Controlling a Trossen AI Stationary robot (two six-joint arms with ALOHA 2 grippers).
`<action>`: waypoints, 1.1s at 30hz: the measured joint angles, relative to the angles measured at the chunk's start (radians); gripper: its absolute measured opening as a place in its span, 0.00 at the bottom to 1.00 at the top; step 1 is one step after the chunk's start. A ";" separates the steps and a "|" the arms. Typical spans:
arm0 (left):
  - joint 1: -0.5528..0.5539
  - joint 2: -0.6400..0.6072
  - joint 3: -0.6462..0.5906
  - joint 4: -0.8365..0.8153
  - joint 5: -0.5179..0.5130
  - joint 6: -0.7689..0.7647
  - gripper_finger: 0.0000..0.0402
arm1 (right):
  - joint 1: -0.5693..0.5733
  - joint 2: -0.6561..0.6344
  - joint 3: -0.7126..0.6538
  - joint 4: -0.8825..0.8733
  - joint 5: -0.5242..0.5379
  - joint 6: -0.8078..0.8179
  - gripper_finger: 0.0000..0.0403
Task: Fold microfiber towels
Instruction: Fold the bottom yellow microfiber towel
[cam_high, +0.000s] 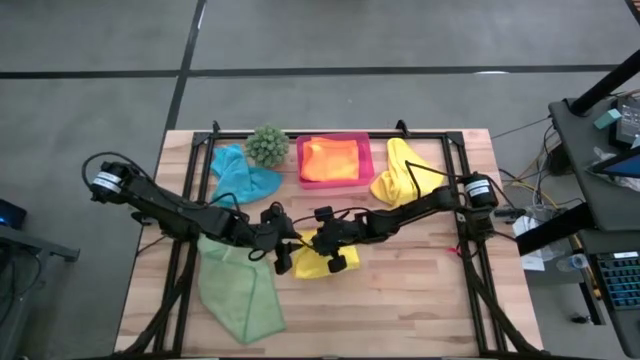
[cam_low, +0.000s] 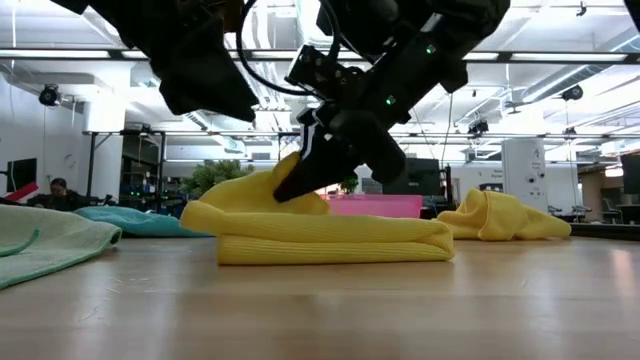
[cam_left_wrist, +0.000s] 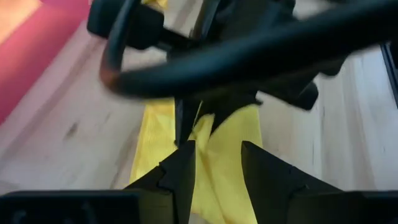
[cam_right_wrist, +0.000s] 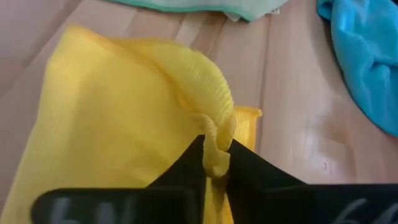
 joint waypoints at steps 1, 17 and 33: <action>-0.003 0.004 0.000 0.016 -0.016 0.001 0.28 | -0.002 0.000 0.002 0.002 0.000 0.000 0.13; -0.010 0.019 -0.006 0.078 -0.115 0.001 0.28 | -0.006 -0.065 -0.001 -0.071 0.000 0.006 0.47; -0.009 0.019 -0.014 0.087 -0.136 0.000 0.28 | -0.006 -0.132 -0.009 -0.140 0.000 0.014 0.45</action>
